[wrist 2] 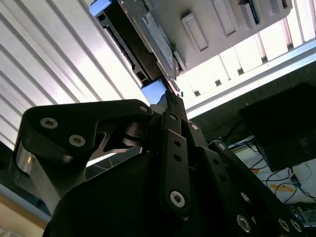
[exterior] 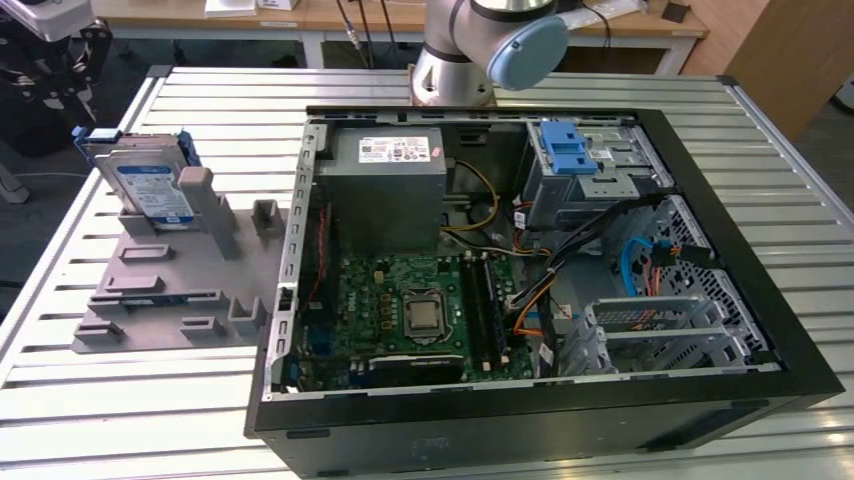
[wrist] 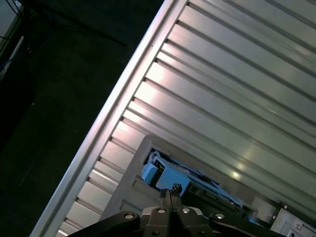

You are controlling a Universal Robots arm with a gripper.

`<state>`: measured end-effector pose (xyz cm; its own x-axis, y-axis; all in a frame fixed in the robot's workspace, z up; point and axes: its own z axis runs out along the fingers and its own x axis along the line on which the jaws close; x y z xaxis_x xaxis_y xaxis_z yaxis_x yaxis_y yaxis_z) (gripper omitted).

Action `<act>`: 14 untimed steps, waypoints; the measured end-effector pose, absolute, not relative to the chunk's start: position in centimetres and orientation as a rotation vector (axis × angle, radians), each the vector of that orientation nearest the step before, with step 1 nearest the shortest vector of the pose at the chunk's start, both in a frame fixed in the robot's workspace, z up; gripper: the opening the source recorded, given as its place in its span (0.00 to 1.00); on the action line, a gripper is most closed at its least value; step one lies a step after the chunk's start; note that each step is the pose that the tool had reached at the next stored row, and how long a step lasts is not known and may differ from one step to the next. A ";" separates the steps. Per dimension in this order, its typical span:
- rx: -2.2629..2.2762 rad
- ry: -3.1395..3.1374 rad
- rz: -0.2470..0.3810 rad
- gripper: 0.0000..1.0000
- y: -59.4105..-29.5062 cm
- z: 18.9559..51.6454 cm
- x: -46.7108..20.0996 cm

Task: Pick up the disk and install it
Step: 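Pick up the disk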

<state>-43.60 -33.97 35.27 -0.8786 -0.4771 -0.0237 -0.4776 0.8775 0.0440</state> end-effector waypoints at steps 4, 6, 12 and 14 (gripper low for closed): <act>-0.822 3.020 0.076 0.11 -34.0 35.3 -43.6; -0.847 3.013 0.076 0.11 -34.0 35.2 -43.6; -0.925 2.991 0.077 0.11 -34.0 35.2 -43.6; -0.951 2.984 0.077 0.11 -34.0 35.2 -43.6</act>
<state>-43.61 -33.97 35.22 -0.8155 -0.5782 -0.0236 -0.5787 0.8144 0.0441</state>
